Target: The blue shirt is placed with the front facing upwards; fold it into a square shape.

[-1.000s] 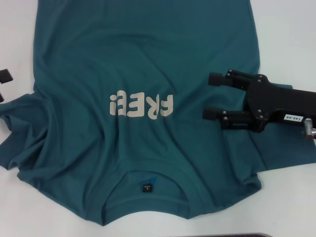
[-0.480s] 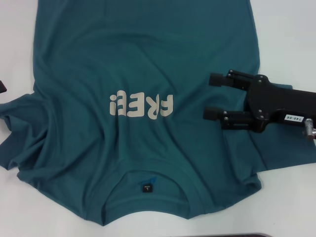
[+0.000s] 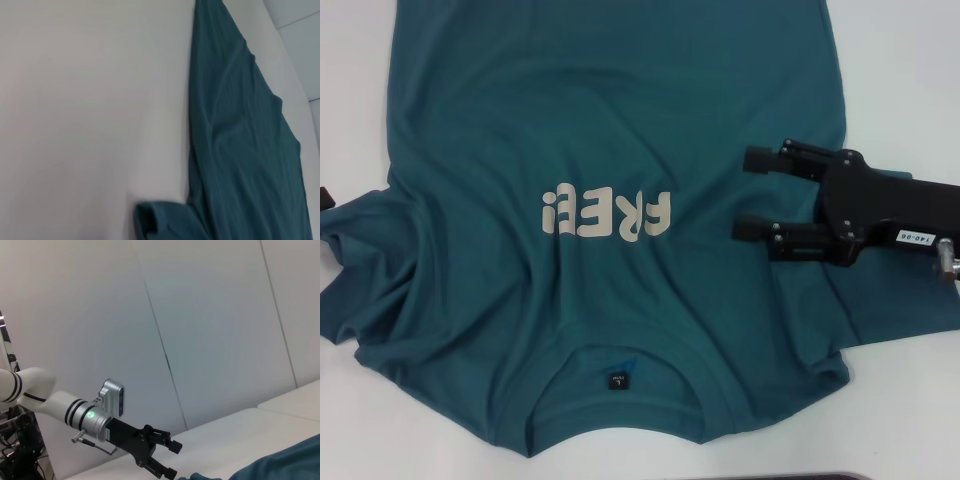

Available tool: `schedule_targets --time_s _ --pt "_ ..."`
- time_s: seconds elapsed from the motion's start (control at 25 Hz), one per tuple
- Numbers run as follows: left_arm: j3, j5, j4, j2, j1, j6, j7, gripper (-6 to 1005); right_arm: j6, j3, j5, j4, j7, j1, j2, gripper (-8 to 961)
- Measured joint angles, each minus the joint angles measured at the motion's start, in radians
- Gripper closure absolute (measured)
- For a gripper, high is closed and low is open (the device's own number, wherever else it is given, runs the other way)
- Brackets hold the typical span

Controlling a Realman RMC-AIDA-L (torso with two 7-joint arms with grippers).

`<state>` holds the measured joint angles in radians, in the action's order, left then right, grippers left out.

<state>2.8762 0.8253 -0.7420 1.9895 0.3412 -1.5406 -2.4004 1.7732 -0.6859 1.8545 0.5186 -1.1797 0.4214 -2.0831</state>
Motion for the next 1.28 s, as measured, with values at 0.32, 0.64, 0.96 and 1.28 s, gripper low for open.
schedule_targets --time_s 0.32,0.64,0.96,1.28 --pt "-0.003 -0.001 0.043 -0.004 0.010 0.039 0.004 52 0.000 0.008 0.000 0.001 0.000 0.000 0.001 51" --pt "-0.017 -0.002 0.058 -0.005 0.013 0.052 0.004 53 0.000 0.008 0.000 0.000 -0.001 0.000 0.003 52" --pt "-0.028 -0.002 0.075 -0.004 0.018 0.057 0.006 53 0.000 0.008 -0.002 0.000 -0.002 0.000 0.003 53" --pt "-0.046 -0.002 0.100 -0.006 0.038 0.069 0.006 54 0.000 0.008 -0.003 0.000 -0.002 0.000 0.006 54"
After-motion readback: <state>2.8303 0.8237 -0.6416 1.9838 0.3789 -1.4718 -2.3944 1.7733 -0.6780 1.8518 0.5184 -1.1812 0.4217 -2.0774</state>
